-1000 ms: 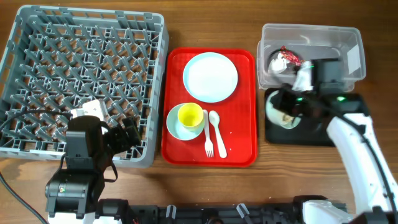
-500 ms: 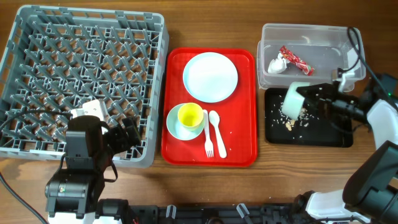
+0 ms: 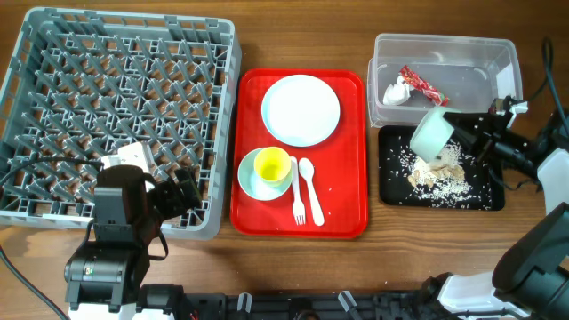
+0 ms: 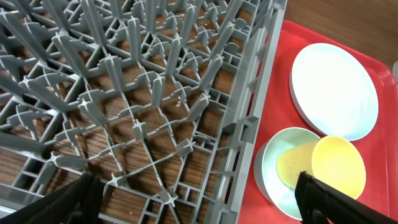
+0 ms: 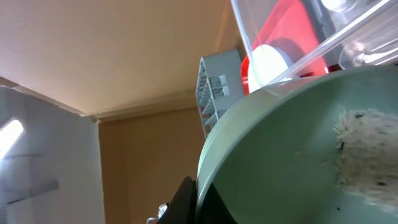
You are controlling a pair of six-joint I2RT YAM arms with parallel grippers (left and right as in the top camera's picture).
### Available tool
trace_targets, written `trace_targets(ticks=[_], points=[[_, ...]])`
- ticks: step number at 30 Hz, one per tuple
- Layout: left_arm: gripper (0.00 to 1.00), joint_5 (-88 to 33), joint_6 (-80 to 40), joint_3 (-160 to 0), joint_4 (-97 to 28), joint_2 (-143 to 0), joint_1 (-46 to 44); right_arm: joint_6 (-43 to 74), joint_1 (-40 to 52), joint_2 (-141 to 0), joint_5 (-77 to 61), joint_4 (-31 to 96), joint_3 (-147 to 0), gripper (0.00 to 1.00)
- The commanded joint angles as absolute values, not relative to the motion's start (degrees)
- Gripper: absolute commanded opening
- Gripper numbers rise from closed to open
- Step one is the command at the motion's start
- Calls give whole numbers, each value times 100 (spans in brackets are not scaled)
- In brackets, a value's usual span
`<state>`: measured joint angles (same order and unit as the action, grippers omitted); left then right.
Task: Sort waste into correct bins and load items into the dishwasher rack
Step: 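Tip the bowl over the black tray to dump the rice scraps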
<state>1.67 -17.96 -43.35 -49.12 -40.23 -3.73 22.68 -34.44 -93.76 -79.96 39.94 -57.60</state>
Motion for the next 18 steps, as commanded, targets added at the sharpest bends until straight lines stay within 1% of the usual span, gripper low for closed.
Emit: trace_targets(ticks=[1,3,5,6,7,8,9,11,14,15,16,17,18], points=[[100,202,-1850,-4421,-4890,-4014,-397,2095,-3459,-9443,-8300,3955,-5876,4],[100,202,-1850,-4421,-4890,-4014,-397,1334,-3459,-9443,-8305,4005,-5876,4],[100,202,-1850,-4421,-4890,-4014,-397,1354,-3459,-9443,-8270,3997,-5850,4],[100,202,-1850,-4421,-4890,-4014,-397,1275,-3459,-9443,-7988,3916,-5850,4],[100,202,-1850,-4421,-4890,-4014,-397,926,-3459,-9443,-7900,3828,-5850,4],[100,202,-1850,-4421,-4890,-4014,-397,384,-3457,-9443,-7970,3848,-5850,4],[100,202,-1850,-4421,-4890,-4014,-397,86,-3457,-9443,-8193,3861,-5850,4],[100,202,-1850,-4421,-4890,-4014,-397,-217,-3457,-9443,-8595,3833,-5850,4],[100,202,-1850,-4421,-4890,-4014,-397,-257,-3457,-9443,-8562,3848,-5850,4],[100,202,-1850,-4421,-4890,-4014,-397,349,-3457,-9443,-8012,3953,-5850,4],[100,202,-1850,-4421,-4890,-4014,-397,1092,-3457,-9443,-7041,4281,-5850,4],[100,202,-1850,-4421,-4893,-4014,-397,1208,-3457,-9443,-6683,4499,-5850,4],[100,202,-1850,-4421,-4890,-4014,-397,1168,-3457,-9443,-6685,4547,-5850,4]])
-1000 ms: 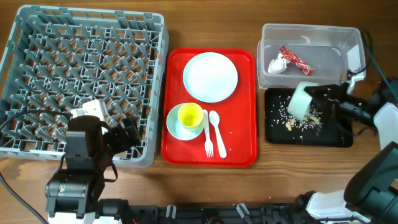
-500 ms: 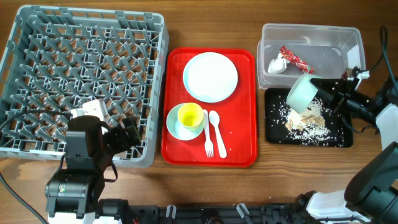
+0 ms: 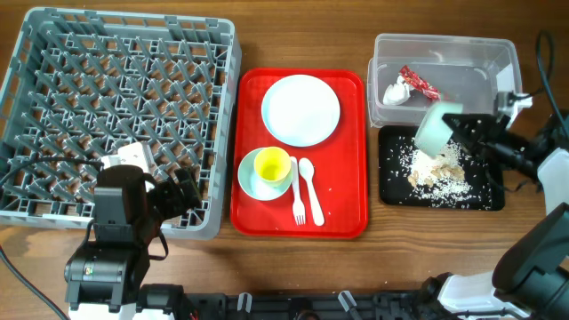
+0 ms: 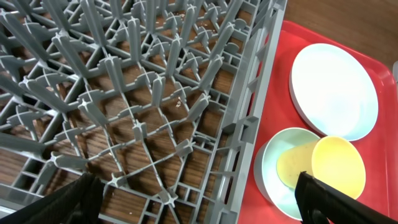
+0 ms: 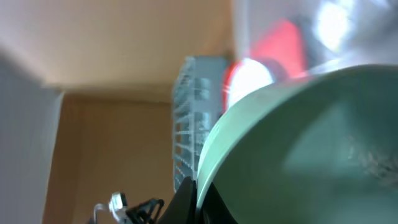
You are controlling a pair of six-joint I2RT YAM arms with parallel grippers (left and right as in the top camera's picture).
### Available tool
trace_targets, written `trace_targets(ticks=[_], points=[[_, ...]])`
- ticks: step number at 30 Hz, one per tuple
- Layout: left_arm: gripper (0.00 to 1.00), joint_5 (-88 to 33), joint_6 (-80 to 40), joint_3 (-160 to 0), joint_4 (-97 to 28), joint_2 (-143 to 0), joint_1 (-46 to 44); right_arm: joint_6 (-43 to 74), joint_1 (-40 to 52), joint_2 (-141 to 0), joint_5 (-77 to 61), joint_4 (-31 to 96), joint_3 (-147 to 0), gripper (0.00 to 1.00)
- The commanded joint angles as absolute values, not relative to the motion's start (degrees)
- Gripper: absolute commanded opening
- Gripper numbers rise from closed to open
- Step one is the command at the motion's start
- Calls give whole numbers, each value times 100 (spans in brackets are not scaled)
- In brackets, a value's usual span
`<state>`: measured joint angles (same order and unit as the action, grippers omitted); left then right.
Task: Sort waste into correct bins and load items into the dishwasher rack
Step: 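Tip the bowl over the black tray to dump the rice scraps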
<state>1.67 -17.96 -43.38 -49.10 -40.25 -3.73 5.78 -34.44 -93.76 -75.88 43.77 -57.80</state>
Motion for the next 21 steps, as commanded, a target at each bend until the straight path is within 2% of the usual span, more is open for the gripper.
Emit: trace_targets(ticks=[1,3,6,9,11,13,15,21], points=[[100,202,-1850,-4421,-4890,-4014,-397,1184,-3457,-9443,-6687,4602,-5850,4],[100,202,-1850,-4421,-4893,-4014,-397,1111,-3457,-9443,-6860,4637,-5850,4],[100,202,-1850,-4421,-4890,-4014,-397,3,-3457,-9443,-8040,4611,-5850,4],[100,202,-1850,-4421,-4890,-4014,-397,447,-3457,-9443,-7918,4615,-5850,4],[100,202,-1850,-4421,-4890,-4014,-397,-27,-3457,-9443,-8694,4574,-5850,4],[100,202,-1850,-4421,-4890,-4014,-397,720,-3457,-9443,-8545,4525,-5850,4],[100,202,-1850,-4421,-4890,-4014,-397,792,-3457,-9443,-9072,4410,-5850,4],[100,202,-1850,-4421,-4890,-4014,-397,1061,-3452,-9443,-8475,4364,-5850,4]])
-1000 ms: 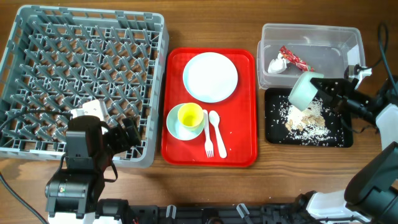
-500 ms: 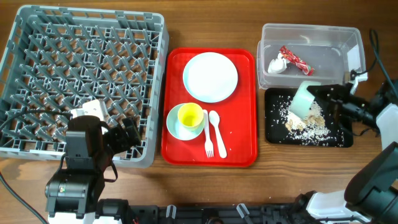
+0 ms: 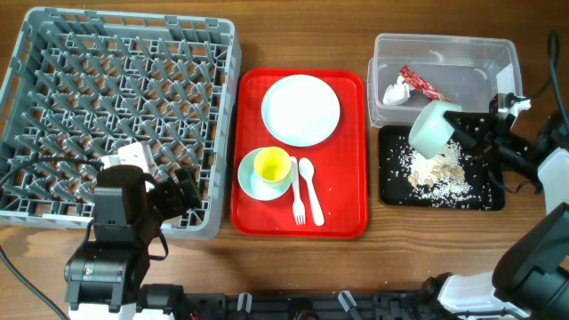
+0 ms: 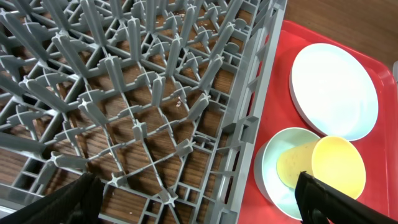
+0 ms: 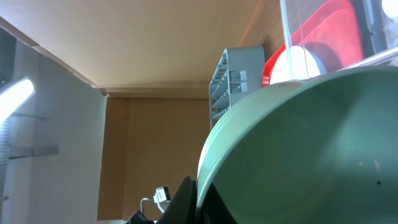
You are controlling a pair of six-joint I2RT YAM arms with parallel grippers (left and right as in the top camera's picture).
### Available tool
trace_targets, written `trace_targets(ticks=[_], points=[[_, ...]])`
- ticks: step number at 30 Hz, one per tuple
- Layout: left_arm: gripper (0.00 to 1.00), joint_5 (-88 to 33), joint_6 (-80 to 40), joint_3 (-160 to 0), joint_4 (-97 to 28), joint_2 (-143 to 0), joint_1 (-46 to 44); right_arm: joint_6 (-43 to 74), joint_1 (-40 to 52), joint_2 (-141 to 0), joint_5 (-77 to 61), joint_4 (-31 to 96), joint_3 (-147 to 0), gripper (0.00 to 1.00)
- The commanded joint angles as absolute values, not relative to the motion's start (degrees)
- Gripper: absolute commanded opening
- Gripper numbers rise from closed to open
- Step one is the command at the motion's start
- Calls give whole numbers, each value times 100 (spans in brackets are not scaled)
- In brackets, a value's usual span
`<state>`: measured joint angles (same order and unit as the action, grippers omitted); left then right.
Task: Sort waste into correct bins and load items into the dishwasher rack
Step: 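Tip the bowl over the black tray to dump the rice scraps, then set the bowl back on the red tray with the right gripper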
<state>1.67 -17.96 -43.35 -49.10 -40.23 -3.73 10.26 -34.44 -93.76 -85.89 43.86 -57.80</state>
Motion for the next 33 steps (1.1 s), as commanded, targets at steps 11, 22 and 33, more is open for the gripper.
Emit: trace_targets(ticks=[11,22,33], points=[[100,202,-1850,-4421,-4845,-4014,-397,-132,-2775,-8479,-5975,4829,-5907,4],[100,202,-1848,-4421,-4847,-4014,-397,-464,2429,-7990,-1505,3011,-6825,4],[100,202,-1850,-4421,-4851,-4014,-397,-196,3304,-10698,-1096,1367,-6825,6]])
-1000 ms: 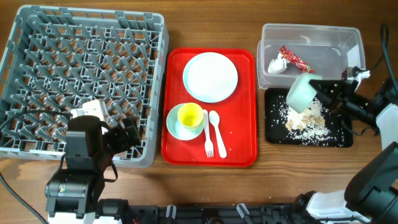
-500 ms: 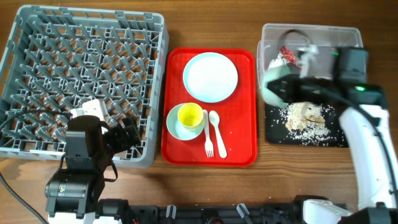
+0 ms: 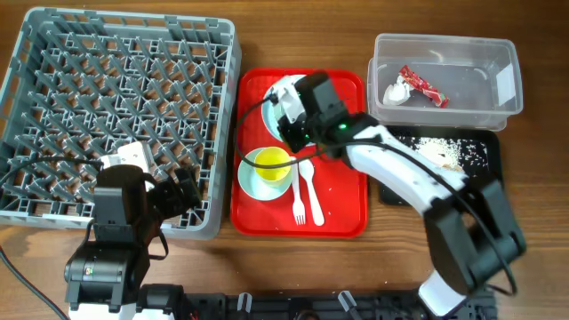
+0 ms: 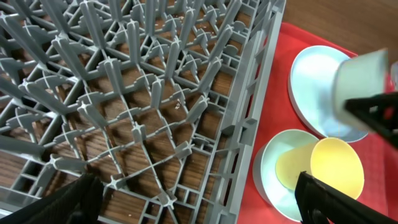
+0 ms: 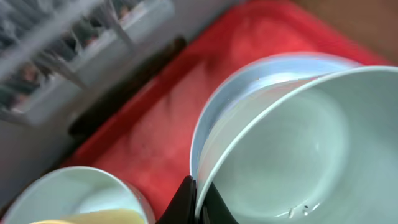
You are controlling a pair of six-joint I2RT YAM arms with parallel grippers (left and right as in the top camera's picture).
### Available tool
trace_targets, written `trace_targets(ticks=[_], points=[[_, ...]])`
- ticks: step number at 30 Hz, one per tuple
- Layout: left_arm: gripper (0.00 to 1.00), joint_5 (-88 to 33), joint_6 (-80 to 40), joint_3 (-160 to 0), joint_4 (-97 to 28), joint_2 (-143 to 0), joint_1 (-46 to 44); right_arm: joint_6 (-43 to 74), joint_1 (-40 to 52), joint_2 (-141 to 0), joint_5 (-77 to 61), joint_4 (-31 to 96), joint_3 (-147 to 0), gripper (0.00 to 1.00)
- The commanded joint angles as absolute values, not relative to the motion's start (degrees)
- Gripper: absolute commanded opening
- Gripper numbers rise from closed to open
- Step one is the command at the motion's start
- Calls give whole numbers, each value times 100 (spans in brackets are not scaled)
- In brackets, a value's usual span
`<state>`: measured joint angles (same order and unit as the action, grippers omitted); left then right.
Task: Sort waste into correct bins and load items into the dishwasher rack
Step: 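Set the bowl back on the red tray with the right gripper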
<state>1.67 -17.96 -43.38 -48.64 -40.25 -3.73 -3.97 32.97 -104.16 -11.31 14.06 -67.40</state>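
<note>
My right gripper reaches across to the red tray and is shut on the rim of a pale green bowl. The bowl is tilted and looks empty. It hangs just above the white plate. In the right wrist view the fingers pinch the bowl's edge. A yellow cup lies in a small pale bowl on the tray, with a white fork and spoon beside it. My left gripper is open over the near right corner of the grey dishwasher rack.
A clear bin at the back right holds a red wrapper and crumpled white waste. In front of it a black tray carries scattered rice. My right arm stretches from the table's right front over the tray's middle.
My right gripper with the bowl was at the black tray beside the clear bin. Now it holds the bowl over the white plate on the red tray. The left arm has not moved.
My right gripper first held the bowl tipped over the black tray with rice stuck inside. Then less rice showed in it, and then the inside looked clean. Now the emptied bowl is over the red tray. My left gripper stayed open at the rack.
</note>
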Motion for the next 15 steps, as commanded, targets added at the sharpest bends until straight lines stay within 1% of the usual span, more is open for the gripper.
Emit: trace_targets(ticks=[1,3,4,5,8,10,12,14,15], points=[[100,202,-1850,-4421,-4849,-4014,-397,-123,3304,-10739,-1100,1356,-6825,14],[100,202,-1850,-4421,-4853,-4014,-397,-80,3304,-10733,-1105,1352,-6827,24],[100,202,-1850,-4421,-4853,-4014,-397,-60,3304,-10696,-1234,1420,-6827,24],[100,202,-1850,-4421,-4853,-4014,-397,54,3304,-10637,-1249,1487,-6829,29],[100,202,-1850,-4421,-4853,-4014,-397,172,3293,-10027,-1247,2023,-6973,34],[100,202,-1850,-4421,-4853,-4014,-397,237,3293,-9365,-1249,2429,-7144,35],[100,202,-1850,-4421,-4853,-4014,-397,836,3299,-8827,-1511,2827,-7146,35],[100,202,-1850,-4421,-4853,-4014,-397,1328,3306,-8764,-1953,3347,-7142,35],[100,202,-1850,-4421,-4853,-4014,-397,1529,3315,-8829,-1949,3616,-7122,35]])
